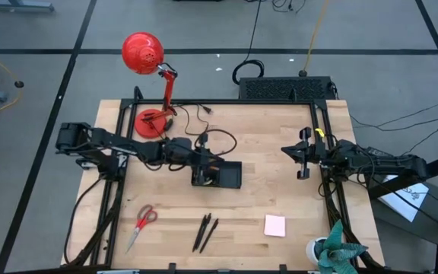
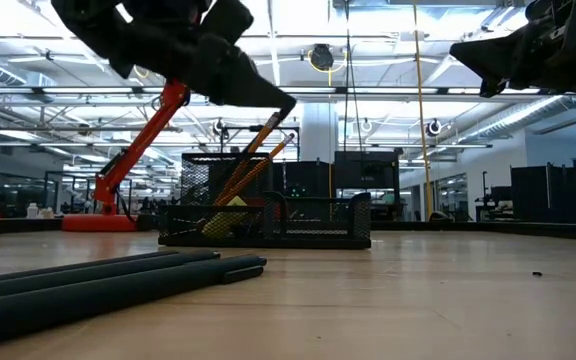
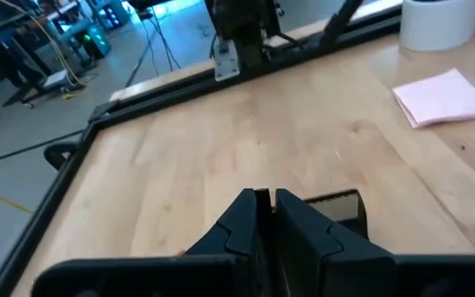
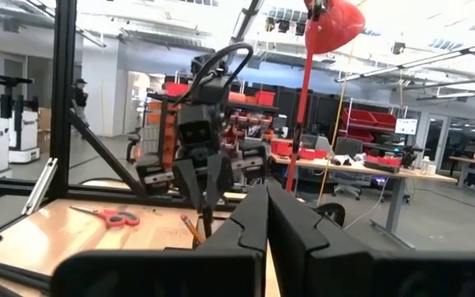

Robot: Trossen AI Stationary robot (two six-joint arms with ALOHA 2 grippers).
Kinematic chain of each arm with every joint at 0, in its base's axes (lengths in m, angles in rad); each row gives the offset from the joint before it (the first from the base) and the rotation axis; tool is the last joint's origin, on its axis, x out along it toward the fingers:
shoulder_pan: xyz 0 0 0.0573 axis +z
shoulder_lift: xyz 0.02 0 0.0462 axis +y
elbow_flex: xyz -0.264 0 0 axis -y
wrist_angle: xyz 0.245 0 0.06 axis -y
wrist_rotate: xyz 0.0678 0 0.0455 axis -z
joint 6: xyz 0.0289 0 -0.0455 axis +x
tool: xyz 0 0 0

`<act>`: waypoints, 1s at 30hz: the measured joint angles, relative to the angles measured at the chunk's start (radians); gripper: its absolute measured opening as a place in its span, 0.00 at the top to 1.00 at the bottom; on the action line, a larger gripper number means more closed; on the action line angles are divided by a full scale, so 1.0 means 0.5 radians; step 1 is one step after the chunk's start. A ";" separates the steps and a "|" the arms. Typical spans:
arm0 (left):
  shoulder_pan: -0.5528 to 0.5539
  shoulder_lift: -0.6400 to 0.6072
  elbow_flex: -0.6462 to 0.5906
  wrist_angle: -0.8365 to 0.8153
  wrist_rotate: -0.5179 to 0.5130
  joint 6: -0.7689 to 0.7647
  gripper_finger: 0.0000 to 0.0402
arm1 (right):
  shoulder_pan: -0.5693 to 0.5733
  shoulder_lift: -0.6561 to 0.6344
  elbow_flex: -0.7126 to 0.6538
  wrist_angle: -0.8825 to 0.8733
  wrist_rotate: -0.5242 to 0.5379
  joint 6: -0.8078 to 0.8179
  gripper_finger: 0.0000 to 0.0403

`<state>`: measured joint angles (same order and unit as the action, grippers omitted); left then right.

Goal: Pick and place office supplies into organizer
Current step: Put the pen into the top left section of the desk organizer

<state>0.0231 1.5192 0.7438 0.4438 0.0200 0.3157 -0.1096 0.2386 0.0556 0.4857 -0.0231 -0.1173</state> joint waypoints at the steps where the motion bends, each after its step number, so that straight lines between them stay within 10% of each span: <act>1: 0.000 0.001 -0.012 0.003 0.000 0.000 0.90 | 0.000 0.001 0.000 -0.002 0.002 0.000 1.00; 30: 0.058 0.000 -0.258 0.140 -0.005 -0.061 0.90 | 0.000 0.005 0.000 0.012 0.002 0.000 1.00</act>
<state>0.0521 1.5192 0.6147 0.5136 0.0177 0.2852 -0.1097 0.2409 0.0556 0.4919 -0.0219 -0.1173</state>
